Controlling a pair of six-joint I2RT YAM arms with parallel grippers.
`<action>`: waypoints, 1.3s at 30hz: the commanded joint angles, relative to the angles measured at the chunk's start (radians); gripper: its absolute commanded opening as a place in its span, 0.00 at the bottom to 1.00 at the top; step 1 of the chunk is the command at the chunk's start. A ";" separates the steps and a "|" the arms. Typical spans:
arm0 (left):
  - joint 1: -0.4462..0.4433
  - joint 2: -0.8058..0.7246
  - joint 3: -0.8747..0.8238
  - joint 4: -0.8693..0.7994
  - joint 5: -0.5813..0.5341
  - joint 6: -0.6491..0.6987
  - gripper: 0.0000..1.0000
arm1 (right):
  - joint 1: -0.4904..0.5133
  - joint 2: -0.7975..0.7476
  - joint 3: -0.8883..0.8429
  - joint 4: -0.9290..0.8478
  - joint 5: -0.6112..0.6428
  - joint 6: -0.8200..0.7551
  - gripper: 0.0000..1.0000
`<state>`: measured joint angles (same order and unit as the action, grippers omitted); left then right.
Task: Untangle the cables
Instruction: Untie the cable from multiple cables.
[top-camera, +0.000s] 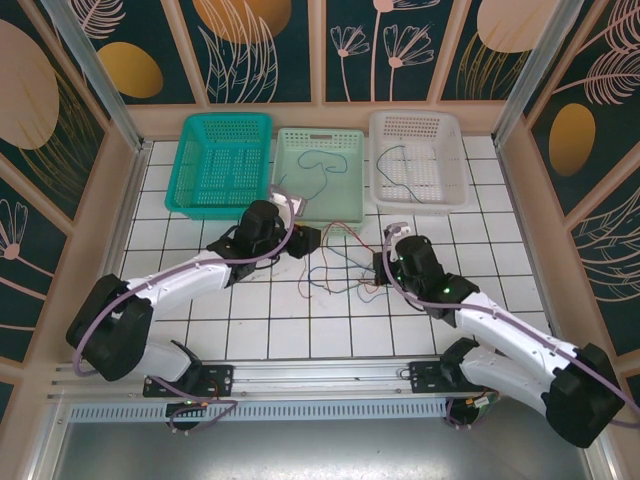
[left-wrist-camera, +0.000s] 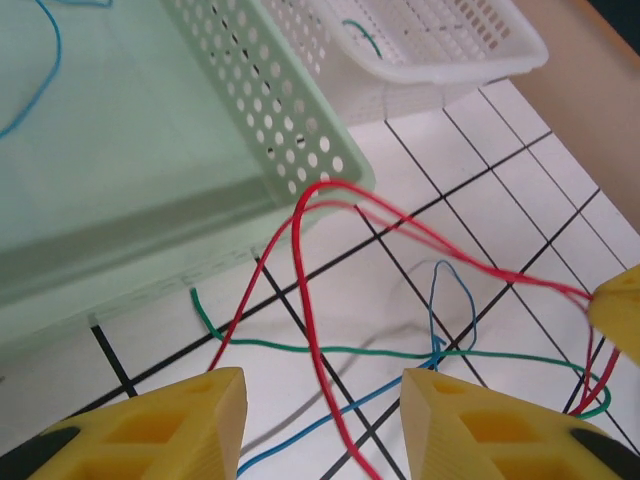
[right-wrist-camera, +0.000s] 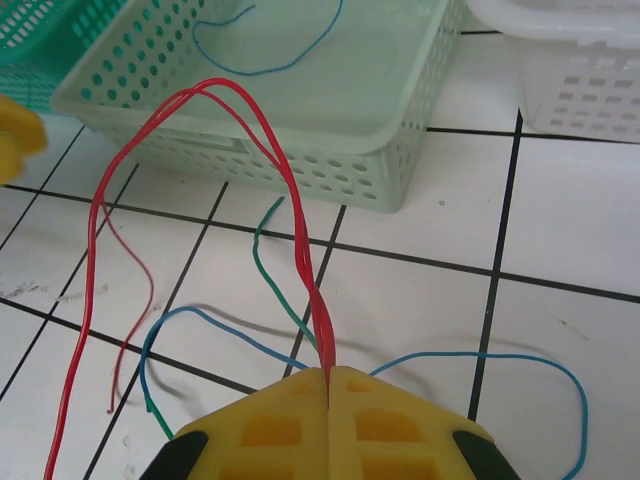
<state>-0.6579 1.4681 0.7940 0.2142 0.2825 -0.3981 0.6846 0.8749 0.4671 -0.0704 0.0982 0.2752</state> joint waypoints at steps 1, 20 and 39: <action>-0.002 0.032 -0.004 0.016 0.045 -0.001 0.45 | 0.011 -0.047 -0.035 0.072 0.004 -0.035 0.00; -0.002 0.001 -0.048 -0.022 -0.088 0.117 0.50 | 0.011 -0.136 -0.087 0.087 -0.054 -0.058 0.00; -0.001 0.001 -0.071 0.084 -0.024 0.162 0.04 | -0.001 -0.152 -0.094 0.047 0.035 0.009 0.16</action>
<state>-0.6575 1.5227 0.7269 0.2649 0.2531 -0.2447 0.6880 0.7166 0.3759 -0.0185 0.0559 0.2512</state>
